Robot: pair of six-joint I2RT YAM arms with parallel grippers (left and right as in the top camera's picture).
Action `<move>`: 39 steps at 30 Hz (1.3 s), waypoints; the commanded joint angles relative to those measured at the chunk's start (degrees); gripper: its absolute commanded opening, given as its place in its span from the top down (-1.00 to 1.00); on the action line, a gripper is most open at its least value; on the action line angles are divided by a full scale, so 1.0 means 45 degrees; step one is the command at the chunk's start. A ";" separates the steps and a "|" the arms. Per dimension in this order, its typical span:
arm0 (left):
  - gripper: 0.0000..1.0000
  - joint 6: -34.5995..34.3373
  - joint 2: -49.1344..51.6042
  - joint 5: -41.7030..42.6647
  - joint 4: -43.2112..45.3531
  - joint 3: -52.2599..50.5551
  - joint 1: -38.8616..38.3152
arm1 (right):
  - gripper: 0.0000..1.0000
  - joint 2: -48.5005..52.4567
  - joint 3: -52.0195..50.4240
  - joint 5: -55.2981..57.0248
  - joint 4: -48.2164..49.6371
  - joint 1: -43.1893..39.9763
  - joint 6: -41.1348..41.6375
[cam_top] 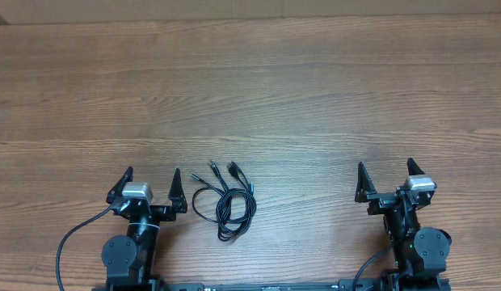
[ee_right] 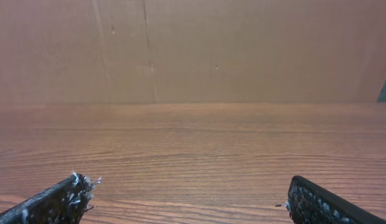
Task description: Untangle cables
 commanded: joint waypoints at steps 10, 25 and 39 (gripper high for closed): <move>-0.99 -0.0121 0.0563 0.0729 -0.1928 0.2759 0.0068 | -1.00 -0.0146 -0.0131 0.0165 0.0083 -0.0034 -0.0053; -1.00 -0.0121 0.7101 0.2599 -0.3531 0.7898 0.0053 | -1.00 -0.0146 -0.0131 0.0165 0.0083 -0.0034 -0.0053; -1.00 0.1418 1.3546 0.3089 -1.0030 1.5616 -0.0515 | -1.00 -0.0146 -0.0131 0.0160 0.0083 -0.0034 -0.0053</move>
